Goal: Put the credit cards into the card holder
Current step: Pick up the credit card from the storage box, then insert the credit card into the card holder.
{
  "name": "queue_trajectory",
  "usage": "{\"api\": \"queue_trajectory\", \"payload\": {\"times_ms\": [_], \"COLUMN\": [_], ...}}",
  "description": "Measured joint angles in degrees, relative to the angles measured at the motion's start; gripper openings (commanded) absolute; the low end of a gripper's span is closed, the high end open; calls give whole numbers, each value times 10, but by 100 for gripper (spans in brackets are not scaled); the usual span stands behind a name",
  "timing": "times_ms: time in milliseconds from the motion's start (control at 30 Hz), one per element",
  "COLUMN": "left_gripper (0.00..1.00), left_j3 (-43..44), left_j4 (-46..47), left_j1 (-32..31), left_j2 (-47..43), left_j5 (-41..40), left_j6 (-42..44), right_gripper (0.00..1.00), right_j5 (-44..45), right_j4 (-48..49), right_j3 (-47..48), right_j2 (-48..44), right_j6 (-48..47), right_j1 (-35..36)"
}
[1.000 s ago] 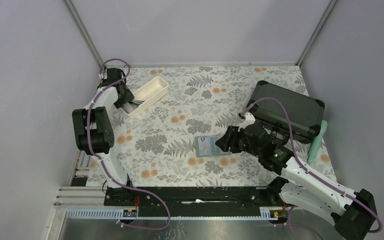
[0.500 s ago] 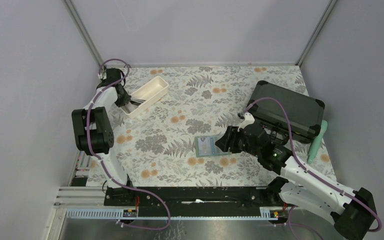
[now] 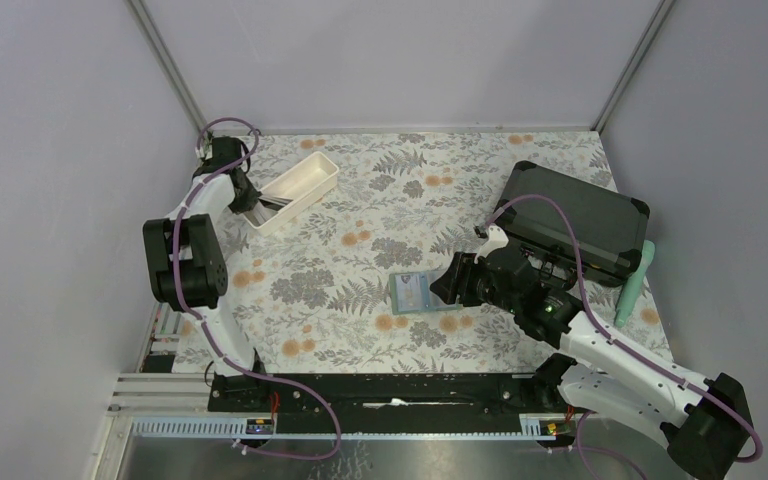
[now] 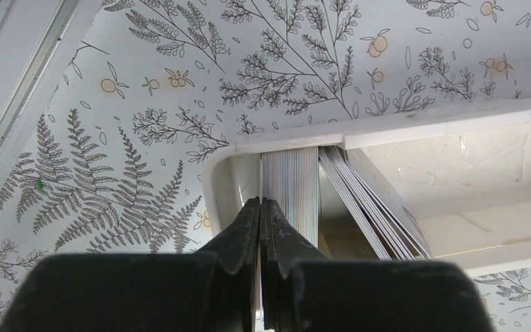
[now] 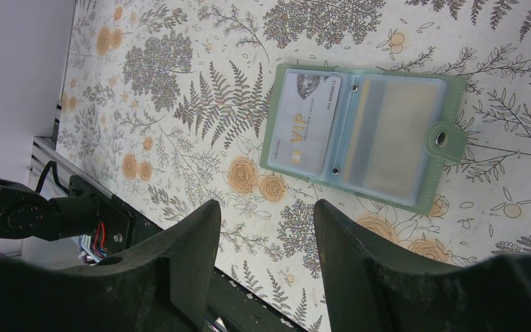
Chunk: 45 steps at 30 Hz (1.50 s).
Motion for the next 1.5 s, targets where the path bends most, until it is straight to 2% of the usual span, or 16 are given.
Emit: {"api": "queue_trajectory", "payload": {"times_ms": [667, 833, 1000, 1067, 1200, 1333, 1500], "left_gripper": [0, 0, 0, 0, 0, 0, 0], "left_j3": [-3, -31, -58, -74, -128, -221, -333], "left_j4": [-21, -27, -27, -26, -8, 38, 164], "left_j1": [0, 0, -10, -32, -140, -257, -353], "left_j2": [-92, -153, -234, -267, -327, -362, -364], "left_j5": [-2, 2, 40, 53, 101, 156, 209], "left_j6": [17, 19, 16, 14, -3, -45, -124], "right_gripper": [59, 60, 62, 63, 63, 64, 64], "right_j5": [0, 1, 3, 12, 42, 79, 86], "right_j4": [0, 0, -8, -23, -57, -91, -97], "right_j3": [0, 0, 2, 7, 17, 18, 12], "right_j2": [0, -9, -11, -9, -1, 14, 38], "right_j6": [0, 0, -6, -12, -22, -27, -28], "right_j1": [0, 0, 0, 0, 0, -2, -38]}}
